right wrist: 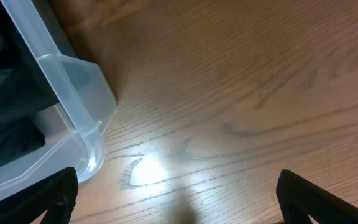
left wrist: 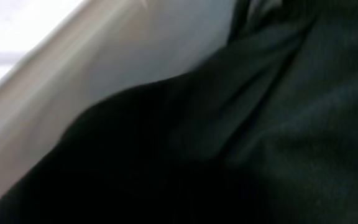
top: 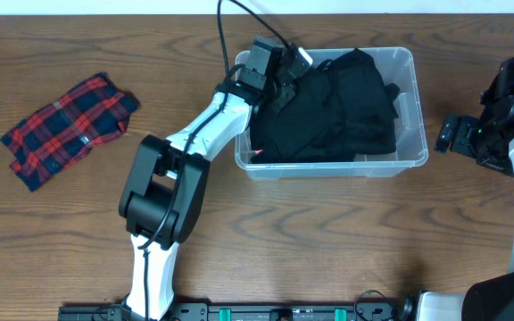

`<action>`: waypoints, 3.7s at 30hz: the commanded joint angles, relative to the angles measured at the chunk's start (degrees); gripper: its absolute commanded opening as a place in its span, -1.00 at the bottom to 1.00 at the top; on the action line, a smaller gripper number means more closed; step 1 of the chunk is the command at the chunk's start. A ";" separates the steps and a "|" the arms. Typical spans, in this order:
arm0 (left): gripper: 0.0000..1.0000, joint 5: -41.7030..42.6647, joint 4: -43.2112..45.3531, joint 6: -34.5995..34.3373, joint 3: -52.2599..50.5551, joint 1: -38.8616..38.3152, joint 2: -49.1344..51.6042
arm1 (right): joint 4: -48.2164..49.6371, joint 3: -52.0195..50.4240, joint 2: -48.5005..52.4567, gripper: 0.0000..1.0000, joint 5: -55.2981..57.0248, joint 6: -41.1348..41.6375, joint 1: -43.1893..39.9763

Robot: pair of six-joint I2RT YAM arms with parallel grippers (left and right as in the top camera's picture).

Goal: Pack container

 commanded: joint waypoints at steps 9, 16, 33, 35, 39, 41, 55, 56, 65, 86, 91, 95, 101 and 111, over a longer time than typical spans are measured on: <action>-0.88 -0.15 3.37 -2.14 -0.33 -2.10 -8.83 | -0.02 0.55 -0.57 0.99 0.76 0.59 0.17; -0.88 2.36 10.16 -2.64 -0.33 -6.64 -12.79 | -0.02 0.55 -0.57 0.99 0.76 0.61 0.17; -0.88 10.08 27.76 -2.67 -0.33 -10.05 0.44 | -0.02 0.55 -0.57 0.99 0.76 0.59 0.17; -0.88 10.08 27.67 -2.64 -0.33 -10.12 1.77 | -0.02 0.55 -0.57 0.99 0.76 0.59 0.17; -0.88 10.08 27.82 -2.64 -0.33 -10.14 5.60 | -0.02 0.55 -0.57 0.99 0.76 0.59 0.17; -0.88 10.05 27.82 -2.64 -0.33 -10.12 7.69 | -0.02 0.55 -0.57 0.99 0.76 0.59 0.17; -0.88 10.12 24.70 -2.69 -0.33 -10.14 0.70 | -0.02 0.55 -0.57 0.98 0.79 0.59 0.17; -0.88 10.08 24.26 -2.67 -0.33 -10.10 -1.51 | -0.02 0.55 -0.57 0.99 0.76 0.59 0.17; -0.86 2.64 3.37 -2.64 -0.33 -5.11 -21.29 | -0.02 0.55 -0.57 0.99 0.76 0.59 0.17; -0.66 -31.69 -32.11 -28.02 -1.33 40.52 -29.64 | -0.02 0.55 -0.57 0.98 0.76 0.61 0.17; -0.88 -28.89 -32.35 -28.30 -1.42 49.68 -25.27 | -0.02 0.55 -0.57 0.99 0.76 0.61 0.17; -0.88 -25.40 -32.28 -28.33 -1.42 54.88 -20.22 | -0.02 0.55 -0.57 0.99 0.76 0.59 0.17; -0.88 -24.74 -30.53 -28.30 -1.42 59.32 -13.29 | -0.02 0.55 -0.57 0.98 0.76 0.59 0.17; -0.88 -14.32 -30.40 -28.33 -1.44 62.42 -5.97 | -0.02 0.55 -0.57 0.98 0.76 0.61 0.17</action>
